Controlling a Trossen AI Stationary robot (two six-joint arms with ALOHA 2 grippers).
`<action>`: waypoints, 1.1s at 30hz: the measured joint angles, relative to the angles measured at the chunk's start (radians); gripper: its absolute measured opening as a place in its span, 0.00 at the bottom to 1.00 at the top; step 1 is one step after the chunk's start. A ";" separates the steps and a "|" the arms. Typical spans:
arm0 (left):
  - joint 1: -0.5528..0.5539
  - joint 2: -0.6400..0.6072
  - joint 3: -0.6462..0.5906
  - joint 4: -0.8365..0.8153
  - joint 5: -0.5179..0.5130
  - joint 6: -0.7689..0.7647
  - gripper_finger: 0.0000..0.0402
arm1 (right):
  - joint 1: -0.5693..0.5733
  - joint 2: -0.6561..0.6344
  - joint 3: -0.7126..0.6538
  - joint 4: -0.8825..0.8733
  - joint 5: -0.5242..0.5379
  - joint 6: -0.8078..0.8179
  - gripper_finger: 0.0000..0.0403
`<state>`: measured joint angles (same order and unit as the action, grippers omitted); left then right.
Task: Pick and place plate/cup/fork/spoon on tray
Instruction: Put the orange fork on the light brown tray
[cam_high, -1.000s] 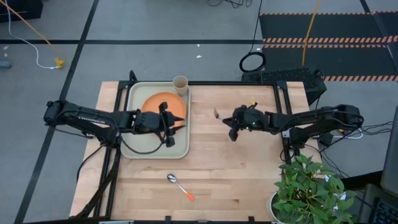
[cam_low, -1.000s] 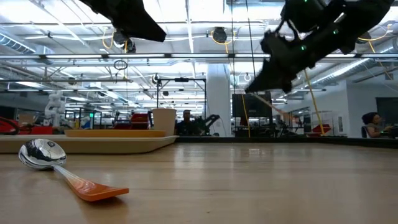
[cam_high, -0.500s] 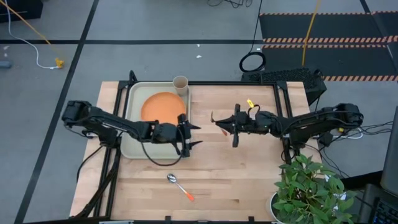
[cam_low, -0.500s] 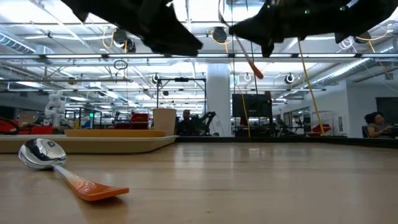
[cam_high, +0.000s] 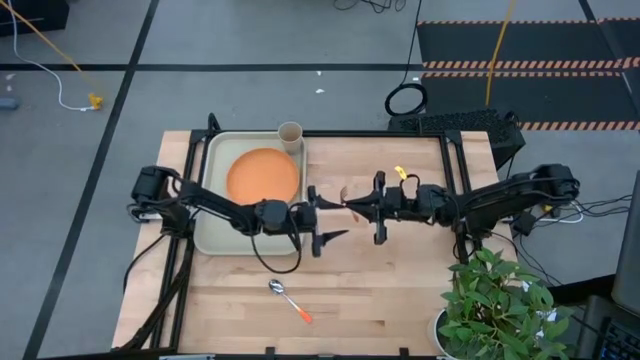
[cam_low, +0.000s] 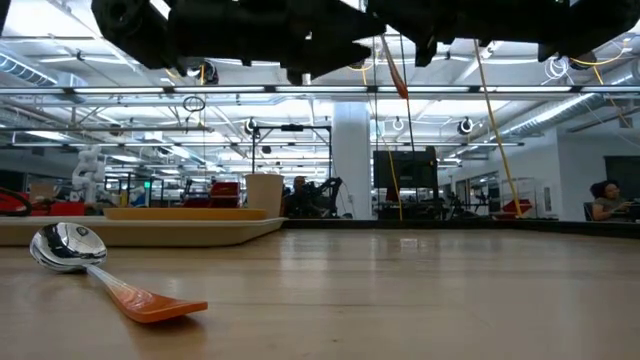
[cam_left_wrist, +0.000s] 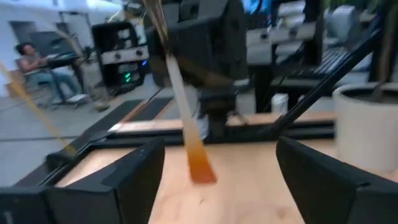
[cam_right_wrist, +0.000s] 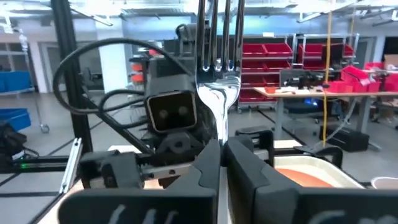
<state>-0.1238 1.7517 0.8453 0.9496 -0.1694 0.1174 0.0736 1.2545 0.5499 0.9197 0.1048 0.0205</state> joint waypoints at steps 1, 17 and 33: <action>0.001 0.011 0.012 0.005 0.018 -0.011 0.73 | 0.002 0.011 0.000 0.011 0.000 -0.004 0.01; 0.017 0.112 0.107 -0.005 0.038 -0.015 0.52 | 0.010 0.075 0.000 0.087 -0.005 -0.008 0.00; 0.019 -0.003 0.093 -0.127 0.038 -0.022 0.37 | 0.034 0.068 -0.004 0.090 -0.006 -0.063 0.00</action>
<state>-0.1051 1.7489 0.9386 0.8226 -0.1318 0.0956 0.1078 1.3224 0.5460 1.0099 0.0986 -0.0425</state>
